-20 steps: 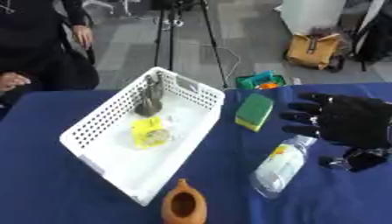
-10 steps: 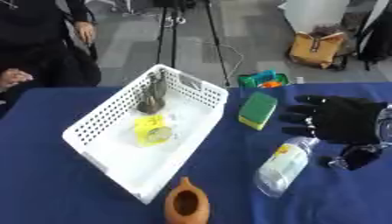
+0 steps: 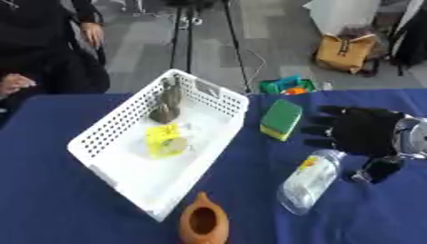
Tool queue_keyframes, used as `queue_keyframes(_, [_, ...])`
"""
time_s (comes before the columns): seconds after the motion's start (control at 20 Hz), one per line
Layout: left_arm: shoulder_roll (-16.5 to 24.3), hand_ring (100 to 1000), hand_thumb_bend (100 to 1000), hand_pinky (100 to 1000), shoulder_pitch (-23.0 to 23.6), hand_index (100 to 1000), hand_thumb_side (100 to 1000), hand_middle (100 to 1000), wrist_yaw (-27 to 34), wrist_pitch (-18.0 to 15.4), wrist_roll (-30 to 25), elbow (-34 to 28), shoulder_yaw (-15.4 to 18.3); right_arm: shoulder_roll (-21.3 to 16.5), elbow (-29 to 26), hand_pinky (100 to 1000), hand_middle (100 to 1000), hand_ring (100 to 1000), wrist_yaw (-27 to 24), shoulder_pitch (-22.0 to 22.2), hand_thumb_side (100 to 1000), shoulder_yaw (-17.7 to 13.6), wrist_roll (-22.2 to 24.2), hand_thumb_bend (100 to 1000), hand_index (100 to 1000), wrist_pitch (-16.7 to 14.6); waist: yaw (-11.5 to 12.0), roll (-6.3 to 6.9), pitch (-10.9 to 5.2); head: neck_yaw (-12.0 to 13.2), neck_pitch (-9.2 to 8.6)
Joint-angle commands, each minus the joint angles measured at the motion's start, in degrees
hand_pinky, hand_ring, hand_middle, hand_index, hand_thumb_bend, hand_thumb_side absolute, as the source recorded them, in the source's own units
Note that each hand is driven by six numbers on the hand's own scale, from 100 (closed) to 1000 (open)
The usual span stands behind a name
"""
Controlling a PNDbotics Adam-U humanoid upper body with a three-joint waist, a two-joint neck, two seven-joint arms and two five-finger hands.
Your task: Pick up objects on the table and place them in the box.
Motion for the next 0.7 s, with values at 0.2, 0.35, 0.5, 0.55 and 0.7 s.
queue_keyframes(0.2, [0.49, 773, 100, 749, -0.13, 797, 1000, 854, 0.10, 0.21, 0.16, -0.81, 0.22, 2.62, -4.95, 1000, 1000, 1000, 8.76, -3.55, 570, 2.01, 16.17, 391, 1000, -1.62, -1.06, 0.44, -1.71, -9.64, -6.45])
queue_keyframes(0.35, [0.45, 773, 100, 749, 0.18, 797, 999, 854, 0.00, 0.30, 0.22, -0.81, 0.27, 4.68, -6.52, 1000, 1000, 1000, 8.03, -5.13, 563, 2.88, 22.27, 381, 1000, -2.24, -1.68, 0.97, -1.89, -11.91, -8.72])
queue_keyframes(0.5, [0.56, 773, 100, 749, 0.73, 797, 998, 853, -0.11, 0.54, 0.28, -0.81, 0.38, 5.63, -7.42, 1000, 1000, 1000, 6.38, -6.10, 563, 3.32, 25.28, 381, 1000, -2.43, -2.24, 1.68, -1.80, -13.38, -10.33])
queue_keyframes(0.55, [0.59, 773, 100, 749, 0.87, 797, 998, 853, -0.16, 0.61, 0.29, -0.81, 0.41, 5.85, -7.51, 1000, 1000, 1000, 5.91, -6.34, 560, 3.43, 25.95, 382, 1000, -2.46, -2.38, 1.87, -1.76, -13.66, -10.46])
queue_keyframes(0.7, [0.58, 773, 100, 749, 0.93, 797, 997, 853, -0.25, 0.71, 0.33, -0.81, 0.41, 6.60, -7.18, 1000, 1000, 1000, 5.10, -6.94, 533, 3.77, 27.56, 387, 1000, -2.57, -2.62, 2.26, -1.66, -13.05, -9.61])
